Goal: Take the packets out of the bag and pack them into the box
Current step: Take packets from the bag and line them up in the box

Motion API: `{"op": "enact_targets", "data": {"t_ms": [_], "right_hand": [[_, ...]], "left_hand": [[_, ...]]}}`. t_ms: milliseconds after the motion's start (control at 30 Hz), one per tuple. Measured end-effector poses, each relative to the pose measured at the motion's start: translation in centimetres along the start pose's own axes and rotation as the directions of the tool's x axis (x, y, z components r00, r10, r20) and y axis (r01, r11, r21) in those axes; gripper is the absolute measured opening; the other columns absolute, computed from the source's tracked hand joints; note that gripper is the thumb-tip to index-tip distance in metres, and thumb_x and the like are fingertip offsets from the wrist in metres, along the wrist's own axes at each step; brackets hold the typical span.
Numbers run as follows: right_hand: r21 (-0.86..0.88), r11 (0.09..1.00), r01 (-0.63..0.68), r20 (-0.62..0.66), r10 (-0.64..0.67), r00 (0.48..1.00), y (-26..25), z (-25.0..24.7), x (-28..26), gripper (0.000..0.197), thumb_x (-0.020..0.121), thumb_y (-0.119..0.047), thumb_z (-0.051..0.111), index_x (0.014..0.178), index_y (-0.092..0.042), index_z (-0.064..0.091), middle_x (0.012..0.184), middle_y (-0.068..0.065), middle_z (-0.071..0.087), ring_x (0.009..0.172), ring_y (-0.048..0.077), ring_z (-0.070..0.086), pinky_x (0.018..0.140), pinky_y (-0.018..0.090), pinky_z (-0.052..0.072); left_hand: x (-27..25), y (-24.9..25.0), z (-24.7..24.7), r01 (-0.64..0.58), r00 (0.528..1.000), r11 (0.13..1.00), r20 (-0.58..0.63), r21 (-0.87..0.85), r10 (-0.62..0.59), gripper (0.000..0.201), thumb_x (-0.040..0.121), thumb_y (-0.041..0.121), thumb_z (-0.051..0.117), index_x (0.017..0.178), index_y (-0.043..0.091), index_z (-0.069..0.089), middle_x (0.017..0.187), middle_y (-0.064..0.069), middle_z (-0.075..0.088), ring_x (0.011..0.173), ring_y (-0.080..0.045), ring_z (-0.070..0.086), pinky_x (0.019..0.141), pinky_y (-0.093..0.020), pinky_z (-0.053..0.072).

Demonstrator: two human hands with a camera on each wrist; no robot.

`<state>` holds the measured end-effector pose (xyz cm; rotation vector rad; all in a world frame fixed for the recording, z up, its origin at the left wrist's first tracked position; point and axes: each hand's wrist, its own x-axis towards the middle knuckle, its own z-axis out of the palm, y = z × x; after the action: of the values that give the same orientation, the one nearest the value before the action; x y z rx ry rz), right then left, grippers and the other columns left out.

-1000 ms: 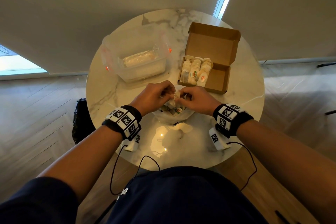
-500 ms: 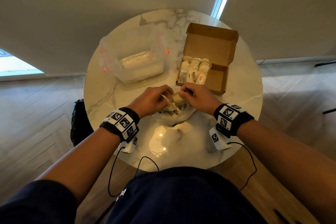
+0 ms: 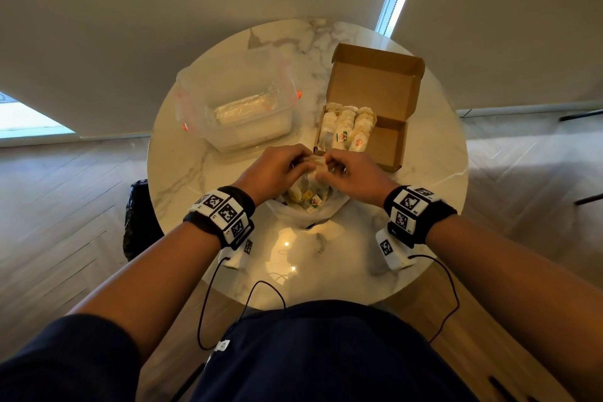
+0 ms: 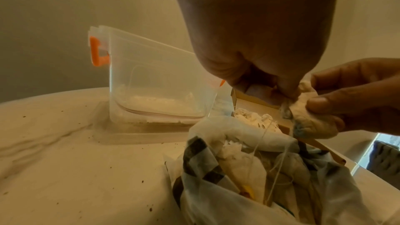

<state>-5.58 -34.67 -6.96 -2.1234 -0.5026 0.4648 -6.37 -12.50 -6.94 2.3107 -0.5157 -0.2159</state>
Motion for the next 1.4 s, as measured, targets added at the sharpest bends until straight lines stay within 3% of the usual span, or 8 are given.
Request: {"op": "enact_targets", "data": {"t_ms": [200, 367, 500, 633, 833, 967, 1233, 1400], "right_hand": [[-0.042, 0.999, 0.011, -0.04, -0.013, 0.999, -0.2, -0.1, -0.1, 0.021, 0.098, -0.035, 0.06, 0.091, -0.016, 0.062, 0.078, -0.001, 0.06, 0.07, 0.012, 0.054, 0.063, 0.025, 0.041], [-0.054, 0.998, -0.019, -0.094, 0.014, 0.995, -0.6, -0.9, -0.5, 0.016, 0.099, -0.034, 0.06, 0.086, -0.034, 0.05, 0.071, -0.012, 0.051, 0.063, -0.001, 0.046, 0.058, 0.01, 0.035], [-0.012, 1.0, -0.024, -0.158, 0.022, 0.987, -0.5, -1.2, -0.6, 0.007, 0.098, -0.03, 0.061, 0.098, -0.029, 0.055, 0.074, -0.014, 0.053, 0.067, -0.007, 0.051, 0.061, 0.008, 0.037], [-0.02, 1.0, -0.005, -0.223, 0.0, 0.975, 0.1, -1.8, -0.7, 0.011, 0.097, -0.026, 0.063, 0.089, -0.021, 0.057, 0.071, -0.01, 0.054, 0.063, -0.002, 0.048, 0.057, 0.011, 0.035], [-0.074, 0.996, -0.054, -0.188, 0.039, 0.981, 1.1, -2.2, -0.9, 0.024, 0.097, -0.035, 0.061, 0.08, -0.02, 0.054, 0.068, -0.004, 0.052, 0.061, 0.004, 0.044, 0.058, 0.016, 0.034], [-0.112, 0.992, -0.059, -0.125, 0.045, 0.991, 1.7, -1.7, -1.0, 0.022, 0.096, -0.036, 0.063, 0.077, -0.034, 0.053, 0.07, -0.013, 0.054, 0.064, 0.002, 0.047, 0.06, 0.017, 0.034], [-0.075, 0.996, -0.056, -0.089, 0.05, 0.995, 1.4, -0.9, -0.9, 0.021, 0.093, -0.039, 0.068, 0.096, -0.019, 0.073, 0.082, -0.006, 0.067, 0.073, 0.007, 0.056, 0.061, 0.013, 0.036], [-0.027, 0.999, -0.027, -0.06, 0.025, 0.998, 1.4, -0.9, -1.0, 0.01, 0.093, -0.03, 0.069, 0.095, -0.022, 0.075, 0.079, -0.007, 0.068, 0.072, 0.005, 0.059, 0.064, 0.015, 0.041]], "left_hand": [[-0.3, 0.1, 0.3, 0.099, 0.981, 0.994, 0.164, 0.047, -0.106, 0.02, 0.099, 0.037, 0.057, 0.105, 0.019, 0.064, 0.089, 0.006, 0.065, 0.077, -0.008, 0.06, 0.069, -0.023, 0.048], [-1.5, -1.2, 1.4, 0.115, 0.901, 0.985, 0.406, 0.125, -0.157, 0.019, 0.098, 0.027, 0.06, 0.112, 0.023, 0.073, 0.101, 0.008, 0.069, 0.089, -0.008, 0.061, 0.078, -0.018, 0.044], [-2.0, -1.5, 1.7, 0.122, 0.908, 0.982, 0.382, 0.145, -0.169, 0.018, 0.097, 0.025, 0.062, 0.108, 0.025, 0.076, 0.099, 0.01, 0.067, 0.086, -0.004, 0.056, 0.075, -0.012, 0.038], [-2.1, -1.6, 1.1, 0.109, 0.934, 0.982, 0.322, 0.152, -0.153, 0.018, 0.095, 0.027, 0.065, 0.107, 0.023, 0.077, 0.098, 0.009, 0.056, 0.089, -0.007, 0.051, 0.076, -0.017, 0.036], [-2.0, -0.8, -0.4, 0.089, 0.974, 0.992, 0.202, 0.092, -0.106, 0.023, 0.091, 0.025, 0.07, 0.113, 0.018, 0.072, 0.102, 0.008, 0.068, 0.091, -0.006, 0.062, 0.075, -0.005, 0.042], [-1.4, 0.2, -0.9, 0.067, 0.981, 0.998, 0.181, 0.011, -0.068, 0.029, 0.093, 0.024, 0.068, 0.122, 0.023, 0.066, 0.107, 0.013, 0.069, 0.093, 0.007, 0.061, 0.081, -0.006, 0.046], [-0.3, 1.8, -0.8, -0.114, 0.989, 0.993, 0.103, 0.027, 0.111, 0.019, 0.095, 0.023, 0.066, 0.112, 0.022, 0.072, 0.101, 0.006, 0.069, 0.091, -0.006, 0.06, 0.081, -0.02, 0.047], [0.0, 1.8, -0.1, -0.004, 0.999, 1.0, 0.053, -0.02, 0.005, 0.025, 0.093, 0.031, 0.068, 0.117, 0.023, 0.067, 0.098, 0.008, 0.067, 0.088, -0.002, 0.061, 0.079, -0.023, 0.051]]}}
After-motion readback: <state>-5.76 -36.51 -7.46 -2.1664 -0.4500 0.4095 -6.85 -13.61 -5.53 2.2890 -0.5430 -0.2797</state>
